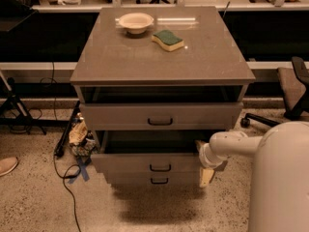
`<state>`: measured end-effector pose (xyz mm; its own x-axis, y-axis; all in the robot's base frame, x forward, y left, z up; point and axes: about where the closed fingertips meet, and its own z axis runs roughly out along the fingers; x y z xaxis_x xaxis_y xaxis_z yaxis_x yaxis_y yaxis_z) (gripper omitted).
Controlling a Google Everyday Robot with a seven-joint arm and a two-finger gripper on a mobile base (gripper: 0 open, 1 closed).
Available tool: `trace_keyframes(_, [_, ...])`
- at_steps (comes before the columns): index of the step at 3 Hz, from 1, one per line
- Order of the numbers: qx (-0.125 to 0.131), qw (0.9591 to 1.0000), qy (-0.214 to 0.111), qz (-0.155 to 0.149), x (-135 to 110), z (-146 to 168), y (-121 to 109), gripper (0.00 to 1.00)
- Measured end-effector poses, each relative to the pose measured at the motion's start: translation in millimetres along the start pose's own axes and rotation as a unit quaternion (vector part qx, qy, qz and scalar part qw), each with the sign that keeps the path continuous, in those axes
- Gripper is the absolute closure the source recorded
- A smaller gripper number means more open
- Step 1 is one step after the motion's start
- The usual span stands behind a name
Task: Open middle drawer
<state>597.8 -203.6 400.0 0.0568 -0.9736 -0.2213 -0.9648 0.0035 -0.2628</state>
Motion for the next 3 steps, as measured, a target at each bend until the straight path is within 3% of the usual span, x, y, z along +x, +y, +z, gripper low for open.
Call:
trace_keyframes(1, [-0.034, 0.9994, 0.007, 0.008, -7, 7, 16, 0.00])
trace_keyframes(3, [-0.061, 0.9974, 0.010, 0.038, 1, 8, 40, 0.00])
